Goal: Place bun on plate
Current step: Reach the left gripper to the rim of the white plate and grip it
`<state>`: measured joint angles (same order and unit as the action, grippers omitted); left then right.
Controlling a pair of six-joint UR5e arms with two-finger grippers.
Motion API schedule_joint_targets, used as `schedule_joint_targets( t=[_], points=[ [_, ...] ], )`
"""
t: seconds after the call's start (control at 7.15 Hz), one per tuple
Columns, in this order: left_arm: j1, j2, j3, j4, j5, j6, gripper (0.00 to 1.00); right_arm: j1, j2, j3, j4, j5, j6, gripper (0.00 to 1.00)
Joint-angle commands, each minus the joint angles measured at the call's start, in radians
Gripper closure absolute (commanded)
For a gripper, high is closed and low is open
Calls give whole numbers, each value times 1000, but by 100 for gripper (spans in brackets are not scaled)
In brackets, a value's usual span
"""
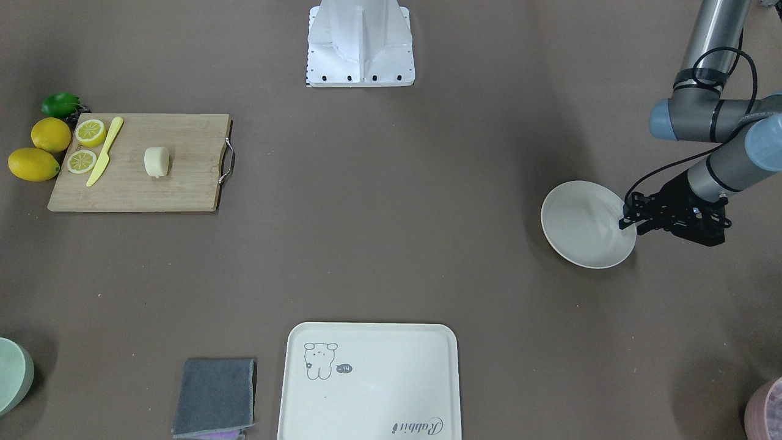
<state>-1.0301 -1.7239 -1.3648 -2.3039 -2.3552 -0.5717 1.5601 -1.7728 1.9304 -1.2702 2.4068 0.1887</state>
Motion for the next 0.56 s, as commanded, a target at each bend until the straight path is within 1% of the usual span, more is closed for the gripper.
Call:
schedule_joint_targets(
  t=[0.0,0.28,0.42],
  points=[
    [-4,6,-2,-20,-27,-10,100,0,-2,1,2,0,0,0],
    [-48,1,-35,-25,-81,-69,100,0,-2,1,0,0,0,0],
    [-45,-22,-80,-22,-79,-194,100,0,-2,1,2,0,0,0]
  ],
)
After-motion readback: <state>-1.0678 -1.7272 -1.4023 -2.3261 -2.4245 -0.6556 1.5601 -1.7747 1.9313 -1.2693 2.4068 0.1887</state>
